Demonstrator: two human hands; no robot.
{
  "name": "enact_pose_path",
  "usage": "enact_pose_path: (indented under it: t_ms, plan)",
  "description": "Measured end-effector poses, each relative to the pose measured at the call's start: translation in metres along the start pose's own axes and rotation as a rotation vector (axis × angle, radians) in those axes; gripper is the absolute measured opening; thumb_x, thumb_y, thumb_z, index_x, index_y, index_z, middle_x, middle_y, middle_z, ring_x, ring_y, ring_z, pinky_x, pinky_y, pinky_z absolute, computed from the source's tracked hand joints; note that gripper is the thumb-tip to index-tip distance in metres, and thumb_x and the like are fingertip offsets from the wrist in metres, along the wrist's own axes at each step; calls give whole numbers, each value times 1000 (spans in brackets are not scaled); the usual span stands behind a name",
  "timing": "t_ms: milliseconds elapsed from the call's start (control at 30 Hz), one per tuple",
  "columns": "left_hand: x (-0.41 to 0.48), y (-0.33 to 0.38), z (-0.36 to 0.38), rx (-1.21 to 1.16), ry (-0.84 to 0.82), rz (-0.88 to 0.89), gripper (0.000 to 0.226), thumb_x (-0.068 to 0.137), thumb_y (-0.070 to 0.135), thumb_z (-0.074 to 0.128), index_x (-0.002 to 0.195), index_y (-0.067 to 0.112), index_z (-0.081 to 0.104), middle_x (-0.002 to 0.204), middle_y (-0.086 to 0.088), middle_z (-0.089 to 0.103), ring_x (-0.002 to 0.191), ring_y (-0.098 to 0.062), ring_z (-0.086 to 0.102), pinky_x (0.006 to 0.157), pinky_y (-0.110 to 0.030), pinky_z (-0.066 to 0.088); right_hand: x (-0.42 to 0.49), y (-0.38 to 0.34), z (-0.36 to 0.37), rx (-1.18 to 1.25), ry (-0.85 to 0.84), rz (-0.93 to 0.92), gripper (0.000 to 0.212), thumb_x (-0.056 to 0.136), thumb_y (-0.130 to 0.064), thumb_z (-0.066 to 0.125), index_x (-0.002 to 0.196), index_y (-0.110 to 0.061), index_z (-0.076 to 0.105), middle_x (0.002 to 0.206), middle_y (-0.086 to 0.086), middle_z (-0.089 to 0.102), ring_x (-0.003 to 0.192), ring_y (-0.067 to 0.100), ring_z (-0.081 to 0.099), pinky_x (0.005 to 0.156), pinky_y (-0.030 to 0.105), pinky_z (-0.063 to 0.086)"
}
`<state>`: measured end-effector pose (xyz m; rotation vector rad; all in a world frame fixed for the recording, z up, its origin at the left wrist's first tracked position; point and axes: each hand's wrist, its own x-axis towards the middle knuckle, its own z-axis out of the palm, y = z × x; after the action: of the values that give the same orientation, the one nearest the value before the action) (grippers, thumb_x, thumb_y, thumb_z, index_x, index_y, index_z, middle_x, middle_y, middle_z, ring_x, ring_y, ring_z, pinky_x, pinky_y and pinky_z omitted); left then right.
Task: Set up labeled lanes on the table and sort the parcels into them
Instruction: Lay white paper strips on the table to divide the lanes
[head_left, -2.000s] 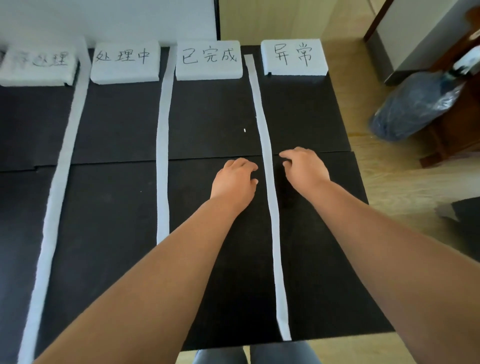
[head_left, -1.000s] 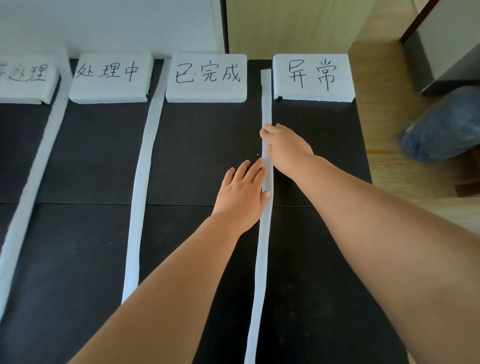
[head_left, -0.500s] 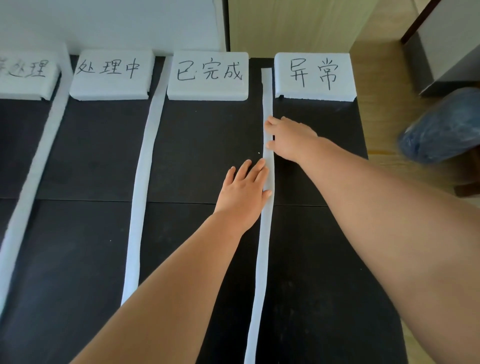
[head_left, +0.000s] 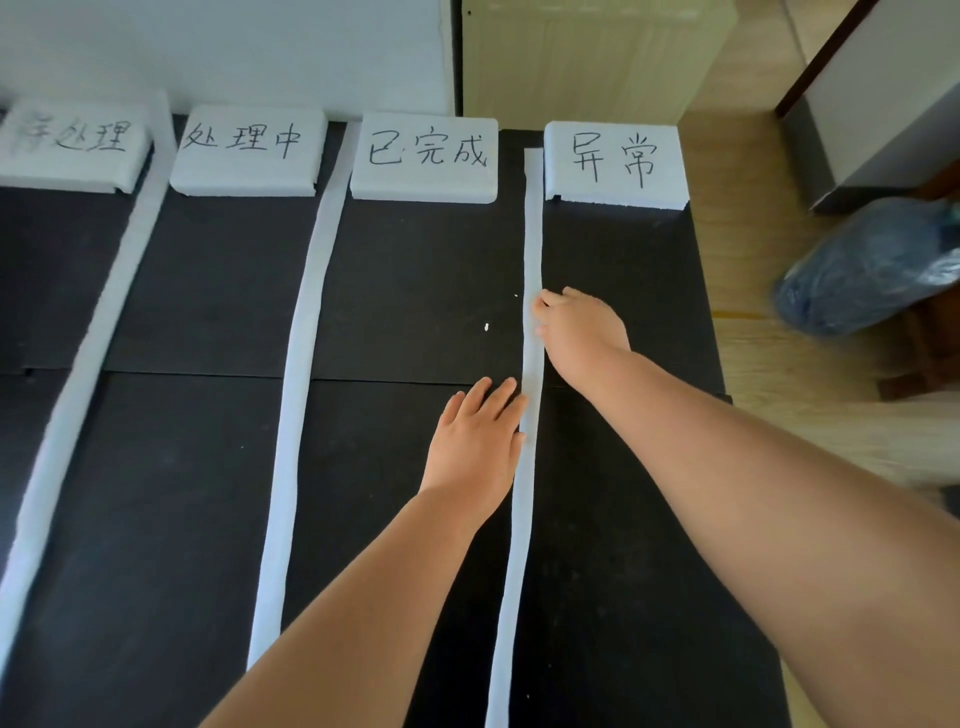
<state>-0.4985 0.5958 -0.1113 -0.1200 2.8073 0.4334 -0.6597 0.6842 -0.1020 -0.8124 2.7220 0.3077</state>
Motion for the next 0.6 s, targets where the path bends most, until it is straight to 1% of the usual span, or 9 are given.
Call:
enact_pose_path:
  t_ms: [100, 167, 233, 300, 400, 500, 600]
  plan:
    - [-12, 5, 6, -7, -8, 25, 51, 107, 37, 32, 155, 26, 23, 164, 6, 18, 152, -18, 9, 123, -37, 6, -4, -6, -2, -63, -45, 8, 72, 94, -13, 63, 155, -14, 24, 160, 3, 28, 151, 27, 19, 119, 47, 27]
    - [-20, 5, 10, -1, -21, 43, 51, 107, 35, 33, 156, 25, 22, 164, 5, 18, 152, -19, 10, 123, -38, 7, -4, -11, -5, -79, -59, 21, 78, 91, -12, 66, 155, -13, 22, 161, 6, 26, 151, 28, 18, 121, 48, 24]
    - [-29, 6, 13, 7, -31, 51, 51, 107, 35, 33, 156, 23, 21, 164, 5, 18, 152, -20, 10, 123, -38, 7, -7, -15, -8, -59, -69, 41, 79, 90, -11, 67, 155, -11, 22, 160, 7, 27, 149, 28, 22, 119, 47, 28]
    - [-38, 7, 15, 4, -38, 58, 51, 107, 34, 33, 156, 22, 22, 163, 4, 19, 152, -21, 11, 123, -38, 7, -12, -15, -10, 16, -76, 55, 76, 91, -8, 64, 154, -11, 22, 158, 6, 28, 147, 27, 26, 113, 45, 36]
    - [-52, 8, 17, -5, -50, 83, 50, 107, 32, 36, 155, 22, 25, 163, 4, 20, 152, -21, 13, 123, -37, 9, -28, -14, -5, 108, -51, 41, 70, 96, -9, 59, 154, -16, 21, 160, 5, 26, 145, 26, 29, 105, 43, 44]
    - [-69, 11, 19, -5, -79, 113, 51, 106, 32, 38, 155, 23, 26, 163, 5, 21, 152, -20, 12, 122, -37, 10, -54, -16, 11, 186, -42, 51, 65, 100, -9, 52, 155, -23, 21, 162, 3, 23, 148, 24, 23, 104, 43, 46]
    - [-88, 13, 23, 26, -132, 144, 53, 106, 33, 38, 156, 23, 21, 164, 5, 16, 152, -19, 8, 123, -38, 9, -84, -20, 23, 282, -55, 92, 62, 103, -10, 46, 156, -30, 22, 164, 0, 18, 152, 23, 14, 107, 42, 45]
